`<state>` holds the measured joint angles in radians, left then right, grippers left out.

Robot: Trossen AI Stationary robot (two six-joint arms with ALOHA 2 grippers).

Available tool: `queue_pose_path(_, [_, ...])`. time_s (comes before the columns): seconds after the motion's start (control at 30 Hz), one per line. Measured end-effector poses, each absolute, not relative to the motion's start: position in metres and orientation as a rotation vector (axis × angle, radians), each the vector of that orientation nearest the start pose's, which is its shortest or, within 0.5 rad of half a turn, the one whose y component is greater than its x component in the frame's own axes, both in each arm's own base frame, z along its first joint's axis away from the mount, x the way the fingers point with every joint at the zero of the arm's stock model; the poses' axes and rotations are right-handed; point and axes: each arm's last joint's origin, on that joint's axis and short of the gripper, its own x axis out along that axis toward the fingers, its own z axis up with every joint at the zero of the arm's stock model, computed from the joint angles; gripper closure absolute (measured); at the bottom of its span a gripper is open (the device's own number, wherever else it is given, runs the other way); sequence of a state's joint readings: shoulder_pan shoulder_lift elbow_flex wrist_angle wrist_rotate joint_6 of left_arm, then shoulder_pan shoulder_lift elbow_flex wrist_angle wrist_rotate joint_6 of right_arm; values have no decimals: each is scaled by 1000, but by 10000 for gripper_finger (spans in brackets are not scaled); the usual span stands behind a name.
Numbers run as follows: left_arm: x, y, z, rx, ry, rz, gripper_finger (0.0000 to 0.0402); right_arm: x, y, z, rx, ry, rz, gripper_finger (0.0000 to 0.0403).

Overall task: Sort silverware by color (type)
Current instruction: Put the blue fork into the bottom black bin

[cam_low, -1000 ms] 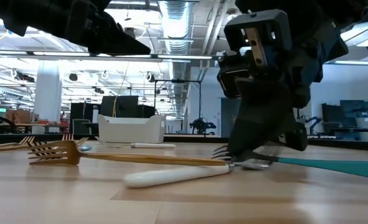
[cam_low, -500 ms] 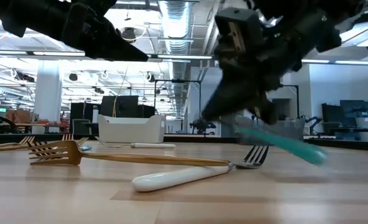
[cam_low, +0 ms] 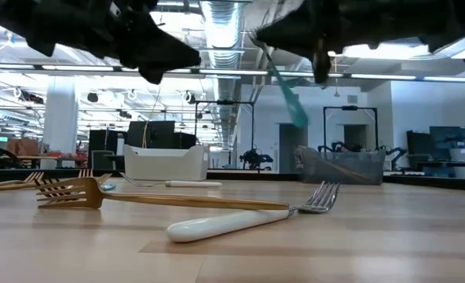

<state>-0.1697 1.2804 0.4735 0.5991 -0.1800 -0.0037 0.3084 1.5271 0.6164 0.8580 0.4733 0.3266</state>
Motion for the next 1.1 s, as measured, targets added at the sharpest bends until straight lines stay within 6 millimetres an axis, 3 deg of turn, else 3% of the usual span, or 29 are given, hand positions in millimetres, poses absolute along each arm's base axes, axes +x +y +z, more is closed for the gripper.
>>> queue_pose_path(0.3, [272,-33,180,-99,129,37,317,304,73,200,216,-154,-126,388])
queue_pose_path(0.53, [285,-35,182,-85,45,23,284,315,66,196,225,-237,-100,387])
queue_pose_path(0.73, [291,-37,190,-52,28,7,280,323,68,195,204,-229,-81,386])
queue_pose_path(1.1, [292,-40,192,-63,23,-114,357,332,79,208,65,-266,-76,386])
